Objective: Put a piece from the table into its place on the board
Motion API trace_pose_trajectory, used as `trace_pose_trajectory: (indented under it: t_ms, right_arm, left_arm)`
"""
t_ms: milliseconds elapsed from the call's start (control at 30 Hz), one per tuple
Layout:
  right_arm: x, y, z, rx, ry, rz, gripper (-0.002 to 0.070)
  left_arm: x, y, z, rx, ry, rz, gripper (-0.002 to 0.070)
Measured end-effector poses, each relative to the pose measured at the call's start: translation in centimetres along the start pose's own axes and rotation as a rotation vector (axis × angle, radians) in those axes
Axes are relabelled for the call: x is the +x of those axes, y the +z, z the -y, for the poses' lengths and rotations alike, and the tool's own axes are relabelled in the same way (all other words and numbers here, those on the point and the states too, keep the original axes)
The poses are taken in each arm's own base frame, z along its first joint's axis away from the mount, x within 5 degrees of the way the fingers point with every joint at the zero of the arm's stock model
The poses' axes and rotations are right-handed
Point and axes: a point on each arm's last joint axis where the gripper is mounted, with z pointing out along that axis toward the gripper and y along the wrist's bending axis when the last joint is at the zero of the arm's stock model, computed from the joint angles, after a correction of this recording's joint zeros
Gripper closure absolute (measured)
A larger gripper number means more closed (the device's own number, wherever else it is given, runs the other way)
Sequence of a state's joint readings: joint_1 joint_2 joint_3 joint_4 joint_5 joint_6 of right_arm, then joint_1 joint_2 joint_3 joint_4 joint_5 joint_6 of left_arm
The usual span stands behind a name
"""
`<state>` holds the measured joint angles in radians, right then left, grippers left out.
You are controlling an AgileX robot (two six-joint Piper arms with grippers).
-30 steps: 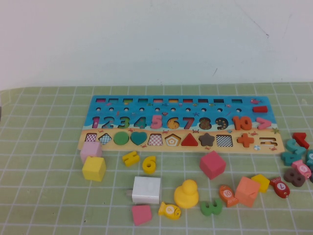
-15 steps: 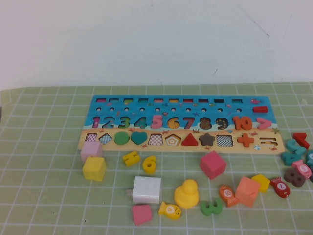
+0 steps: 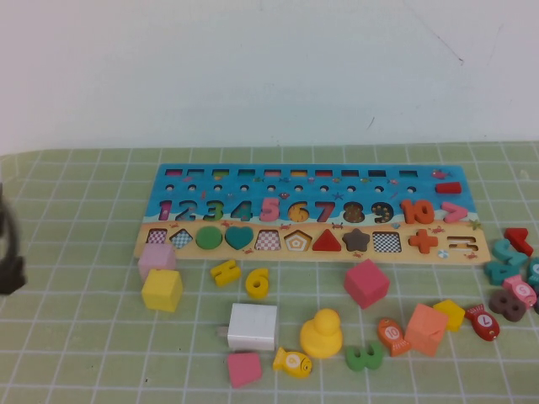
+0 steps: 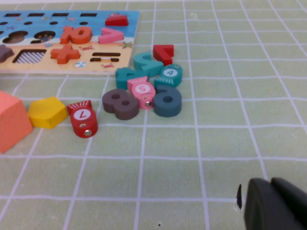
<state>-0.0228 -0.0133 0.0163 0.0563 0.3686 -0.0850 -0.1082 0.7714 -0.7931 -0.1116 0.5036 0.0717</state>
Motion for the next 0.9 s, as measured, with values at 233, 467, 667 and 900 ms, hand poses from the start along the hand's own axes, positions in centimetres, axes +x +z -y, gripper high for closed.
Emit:
trace_pose_trajectory:
  t_ms: [233, 467, 667, 900]
  right_arm:
    - [0.0, 0.0, 0.0, 0.0, 0.0, 0.0, 0.0679]
    - [0.0, 0.0, 0.0, 0.0, 0.0, 0.0, 0.0679]
    - [0.0, 0.0, 0.0, 0.0, 0.0, 0.0, 0.0679]
    - [0.0, 0.0, 0.0, 0.0, 0.0, 0.0, 0.0679]
  left_arm:
    - [-2.3, 6.9, 1.0, 0.149, -0.007, -0.367, 0.0677]
    - [-2.5, 12.7, 3.8, 0.278, 0.03, -0.491, 0.0677]
    - [-1.2, 16.1, 9.7, 0.338, 0.092, -0.557, 0.0675]
    - [0.2, 19.8, 14.2, 0.244, 0.176, -0.676, 0.0397]
